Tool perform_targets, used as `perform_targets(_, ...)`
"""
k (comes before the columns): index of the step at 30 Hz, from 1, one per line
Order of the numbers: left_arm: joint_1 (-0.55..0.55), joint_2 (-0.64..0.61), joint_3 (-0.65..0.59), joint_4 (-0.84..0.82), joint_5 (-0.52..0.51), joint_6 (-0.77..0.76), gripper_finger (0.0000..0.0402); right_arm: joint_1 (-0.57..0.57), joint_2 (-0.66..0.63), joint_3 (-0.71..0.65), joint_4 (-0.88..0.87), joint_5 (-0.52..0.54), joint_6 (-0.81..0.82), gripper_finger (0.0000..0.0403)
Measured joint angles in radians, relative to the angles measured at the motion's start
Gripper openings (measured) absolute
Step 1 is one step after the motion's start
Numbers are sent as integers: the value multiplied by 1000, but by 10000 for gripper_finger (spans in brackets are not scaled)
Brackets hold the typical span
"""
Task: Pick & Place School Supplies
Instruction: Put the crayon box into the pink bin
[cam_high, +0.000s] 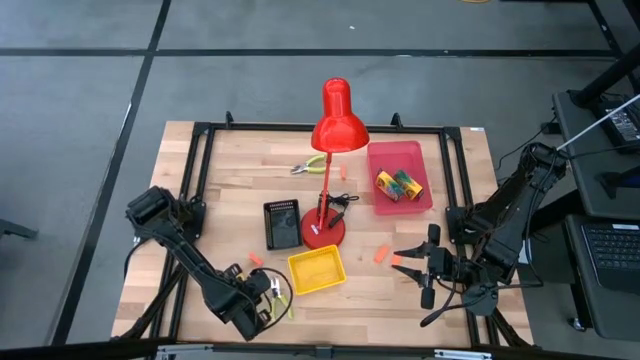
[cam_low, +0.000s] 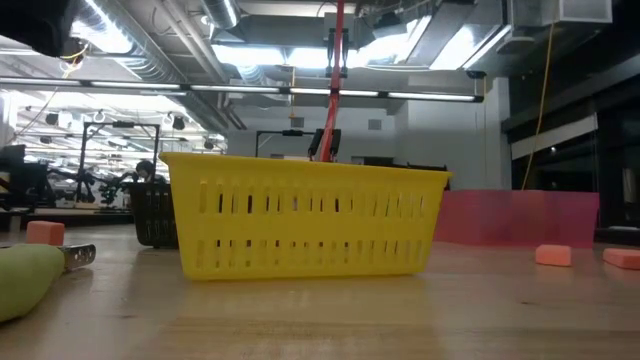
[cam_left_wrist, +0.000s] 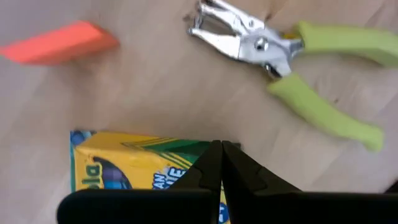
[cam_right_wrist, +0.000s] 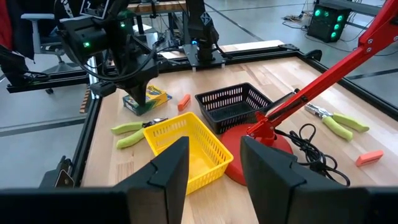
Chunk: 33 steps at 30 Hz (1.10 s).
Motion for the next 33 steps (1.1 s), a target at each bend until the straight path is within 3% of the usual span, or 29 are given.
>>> perform_targets(8, -11, 0, 0, 2, -43, -19, 2, 0, 0, 0, 0, 2, 3, 146)
perform_targets(18, -34, 1, 0, 2, -3, -33, 2, 0, 0, 0, 0, 10, 7, 146)
perform_targets(27, -44, 1, 108, -110, -72, 1, 2, -1, 0, 0, 0, 10, 8, 146)
perform_targets(33, -72, 1, 93, -113, -62, -19, 2, -1, 2, 0, 1, 10, 18, 146)
